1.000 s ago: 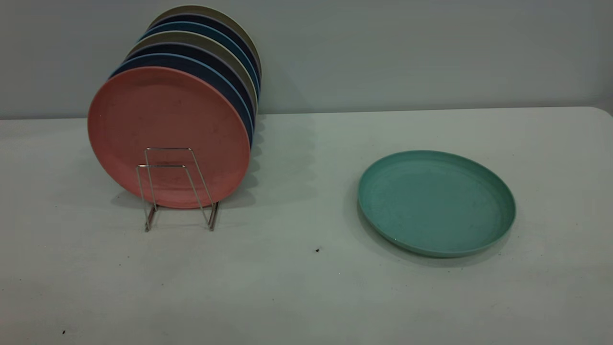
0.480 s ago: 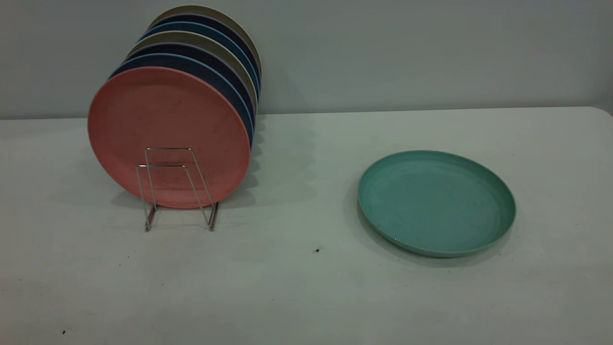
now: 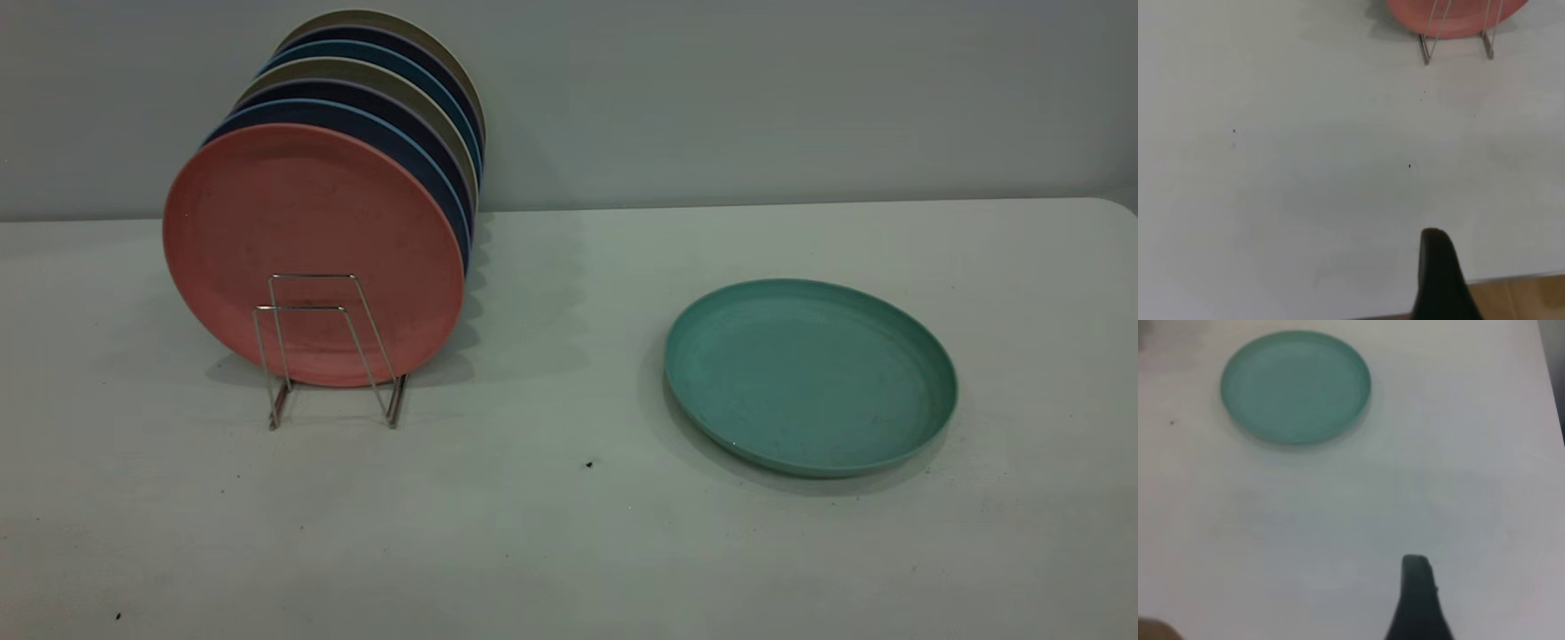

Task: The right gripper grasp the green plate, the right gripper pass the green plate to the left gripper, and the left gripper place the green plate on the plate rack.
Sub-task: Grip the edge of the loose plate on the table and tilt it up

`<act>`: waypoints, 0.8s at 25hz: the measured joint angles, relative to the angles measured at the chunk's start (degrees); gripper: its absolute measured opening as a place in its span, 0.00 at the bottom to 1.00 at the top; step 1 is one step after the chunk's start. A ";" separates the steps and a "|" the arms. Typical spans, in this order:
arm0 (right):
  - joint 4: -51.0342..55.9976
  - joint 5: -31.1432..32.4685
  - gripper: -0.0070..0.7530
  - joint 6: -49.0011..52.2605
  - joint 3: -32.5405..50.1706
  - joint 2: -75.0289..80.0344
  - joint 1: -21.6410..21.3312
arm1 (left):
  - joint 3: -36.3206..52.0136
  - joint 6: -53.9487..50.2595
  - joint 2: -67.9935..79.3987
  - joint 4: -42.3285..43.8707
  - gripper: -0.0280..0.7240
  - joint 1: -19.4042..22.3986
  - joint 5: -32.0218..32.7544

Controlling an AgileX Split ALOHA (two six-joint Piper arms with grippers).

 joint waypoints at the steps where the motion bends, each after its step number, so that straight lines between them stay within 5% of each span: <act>1: 0.00 -1.11 0.76 -0.26 -0.34 0.00 0.00 | -0.17 0.57 0.06 0.00 0.68 0.00 -0.55; 8: 9.50 -19.47 0.74 -4.03 -0.97 13.58 0.00 | -1.66 4.28 12.95 -12.31 0.68 0.00 -13.20; 15: 44.83 -24.16 0.72 -34.71 -0.97 42.11 0.00 | -1.66 31.36 38.04 -38.60 0.68 0.00 -26.17; 20: 57.60 -31.63 0.72 -47.19 -2.73 63.40 0.00 | -1.66 45.22 49.97 -52.18 0.68 0.00 -31.27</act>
